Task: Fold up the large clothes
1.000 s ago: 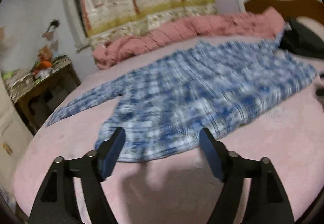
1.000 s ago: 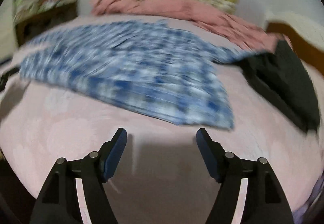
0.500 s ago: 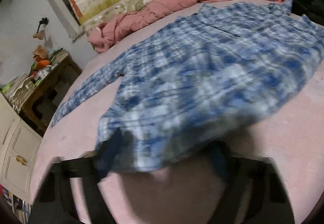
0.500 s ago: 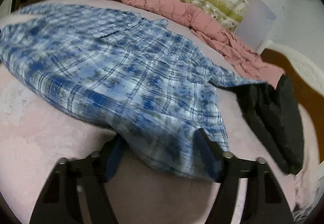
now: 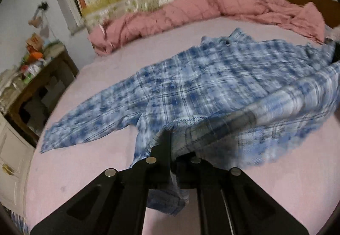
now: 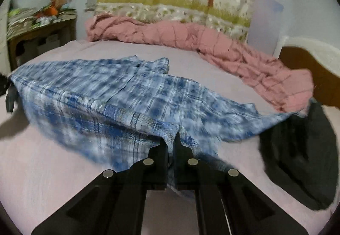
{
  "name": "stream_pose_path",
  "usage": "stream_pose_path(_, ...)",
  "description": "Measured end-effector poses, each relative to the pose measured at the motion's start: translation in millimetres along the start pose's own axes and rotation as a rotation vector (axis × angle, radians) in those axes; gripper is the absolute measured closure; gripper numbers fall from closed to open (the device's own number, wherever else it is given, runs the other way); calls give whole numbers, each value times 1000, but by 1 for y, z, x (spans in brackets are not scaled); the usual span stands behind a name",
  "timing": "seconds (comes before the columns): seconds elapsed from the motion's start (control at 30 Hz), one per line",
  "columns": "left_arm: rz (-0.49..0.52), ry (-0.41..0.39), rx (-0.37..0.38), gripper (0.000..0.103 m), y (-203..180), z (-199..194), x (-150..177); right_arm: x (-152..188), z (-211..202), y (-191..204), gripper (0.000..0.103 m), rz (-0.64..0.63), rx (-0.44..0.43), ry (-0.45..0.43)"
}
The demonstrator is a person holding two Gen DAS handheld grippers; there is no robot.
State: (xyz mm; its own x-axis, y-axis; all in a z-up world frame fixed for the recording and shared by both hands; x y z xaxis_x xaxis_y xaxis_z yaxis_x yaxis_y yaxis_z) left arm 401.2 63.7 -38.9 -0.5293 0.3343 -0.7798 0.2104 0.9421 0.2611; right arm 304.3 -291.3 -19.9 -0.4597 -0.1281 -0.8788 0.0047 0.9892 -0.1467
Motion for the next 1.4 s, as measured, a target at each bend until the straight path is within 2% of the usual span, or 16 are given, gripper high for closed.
stream_pose_path(0.17, 30, 88, -13, 94, -3, 63, -7, -5, 85, 0, 99, 64, -5, 108)
stream_pose_path(0.33, -36, 93, -23, 84, -1, 94, 5, 12, 117, -3, 99, 124, -28, 110)
stream_pose_path(0.4, -68, 31, -80, 60, 2, 92, 13, 16, 119, -8, 99, 159, -55, 111)
stream_pose_path(0.47, -56, -20, -112, 47, 1, 79, 20, 14, 108, -18, 96, 215, -85, 66)
stream_pose_path(0.53, -29, -76, -118, 33, 2, 63, 17, 11, 93, -26, 85, 245, -110, 25)
stream_pose_path(0.57, -25, -112, -139, 27, 4, 55, 15, 11, 85, -29, 72, 249, -109, 6)
stream_pose_path(0.6, -32, -131, -161, 26, 7, 48, 15, 11, 77, -31, 55, 242, -92, -20)
stream_pose_path(0.67, -80, -130, -150, 25, 13, 42, 15, 9, 68, -34, 37, 224, -48, -59)
stream_pose_path(0.73, -126, -119, -123, 21, 21, 40, 16, 8, 68, -38, 36, 224, -19, -61)
stream_pose_path(0.83, -145, -76, -201, 16, 33, 44, 19, 9, 66, -49, 34, 275, -14, -51)
stream_pose_path(0.9, -167, -75, -208, 16, 42, 46, 21, 10, 62, -61, 27, 334, 12, -47)
stream_pose_path(1.1, -278, -142, -133, 16, 65, 27, 19, 11, 48, -89, 27, 464, 6, -78)
stream_pose_path(1.2, -285, -196, -105, 16, 65, 10, 14, 11, 41, -87, 27, 426, -3, -55)
stream_pose_path(1.27, -285, -211, -78, 16, 63, 3, 13, 14, 47, -82, 27, 373, 33, 9)
stream_pose_path(1.33, -275, -202, -41, 15, 58, 1, 15, 21, 57, -79, 41, 347, 60, 56)
stream_pose_path(1.4, -252, -181, -6, 9, 52, 4, 18, 28, 69, -81, 75, 333, 97, 95)
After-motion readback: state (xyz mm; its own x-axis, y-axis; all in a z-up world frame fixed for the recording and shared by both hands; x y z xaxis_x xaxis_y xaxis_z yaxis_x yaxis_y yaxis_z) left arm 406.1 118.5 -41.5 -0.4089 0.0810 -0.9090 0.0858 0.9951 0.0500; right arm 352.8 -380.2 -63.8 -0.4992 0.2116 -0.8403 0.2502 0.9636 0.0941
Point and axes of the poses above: each gripper's, at about its wrist camera, not at the fingertips, and z roughly the way its jaws point, y to its left, x to its underside, the point moved 3 cm from there along z, roughly the way its jaws point, and after that the axes turned 10 degrees about -y, right-handed, at the moved point
